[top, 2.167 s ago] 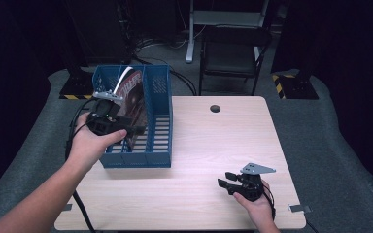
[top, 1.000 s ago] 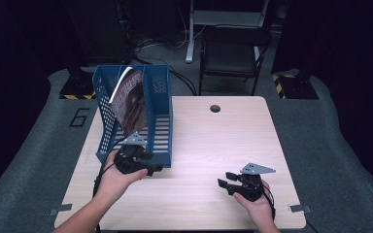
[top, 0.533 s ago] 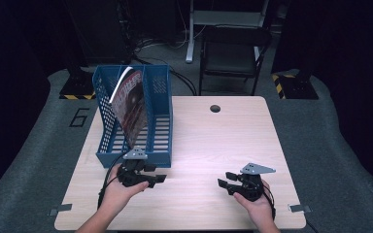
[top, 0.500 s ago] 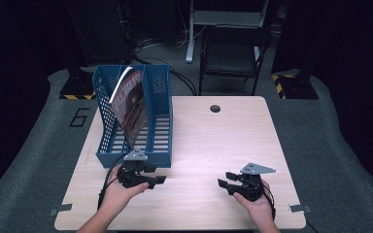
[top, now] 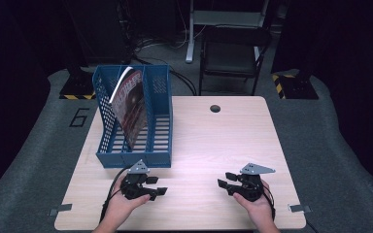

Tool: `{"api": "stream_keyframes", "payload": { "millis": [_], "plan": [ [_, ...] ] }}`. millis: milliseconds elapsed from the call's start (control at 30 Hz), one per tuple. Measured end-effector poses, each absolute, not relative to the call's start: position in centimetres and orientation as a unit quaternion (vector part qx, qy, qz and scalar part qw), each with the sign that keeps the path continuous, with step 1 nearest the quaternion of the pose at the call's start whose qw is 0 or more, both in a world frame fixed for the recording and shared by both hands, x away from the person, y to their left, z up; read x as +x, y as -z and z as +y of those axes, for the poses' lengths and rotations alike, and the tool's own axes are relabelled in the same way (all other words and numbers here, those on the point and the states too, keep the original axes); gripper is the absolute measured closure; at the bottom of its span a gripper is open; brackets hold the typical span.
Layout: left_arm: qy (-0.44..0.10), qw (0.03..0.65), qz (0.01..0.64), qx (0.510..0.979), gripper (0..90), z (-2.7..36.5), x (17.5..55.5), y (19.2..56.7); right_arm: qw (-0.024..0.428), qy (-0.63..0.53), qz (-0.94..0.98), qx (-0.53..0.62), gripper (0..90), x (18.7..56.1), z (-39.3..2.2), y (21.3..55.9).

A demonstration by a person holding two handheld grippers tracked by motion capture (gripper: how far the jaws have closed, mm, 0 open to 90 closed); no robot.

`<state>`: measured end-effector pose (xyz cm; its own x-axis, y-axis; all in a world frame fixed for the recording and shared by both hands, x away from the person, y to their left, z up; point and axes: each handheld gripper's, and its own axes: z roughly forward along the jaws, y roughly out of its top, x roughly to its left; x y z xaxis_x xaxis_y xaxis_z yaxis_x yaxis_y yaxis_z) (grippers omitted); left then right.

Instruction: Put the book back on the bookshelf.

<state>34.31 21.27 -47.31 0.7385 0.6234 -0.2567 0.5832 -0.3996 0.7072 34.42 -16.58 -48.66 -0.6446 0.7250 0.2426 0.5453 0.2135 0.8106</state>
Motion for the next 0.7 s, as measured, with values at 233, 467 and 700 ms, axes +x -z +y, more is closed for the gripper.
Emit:
{"api": "stream_keyframes", "payload": {
  "millis": [233,467,700],
  "plan": [
    [-0.025,0.411,0.360,0.837,39.7,21.5,34.3,48.7,0.095,-0.474,0.772,0.413,50.4,34.4,-16.6,48.7],
    [-0.022,0.412,0.360,0.837,39.7,21.4,34.1,49.8,0.093,-0.474,0.773,0.412,50.4,34.4,-16.5,48.7],
    [-0.027,0.405,0.361,0.840,39.7,21.5,34.0,50.3,0.094,-0.470,0.775,0.412,50.4,34.3,-16.4,48.7]
  ]
}}
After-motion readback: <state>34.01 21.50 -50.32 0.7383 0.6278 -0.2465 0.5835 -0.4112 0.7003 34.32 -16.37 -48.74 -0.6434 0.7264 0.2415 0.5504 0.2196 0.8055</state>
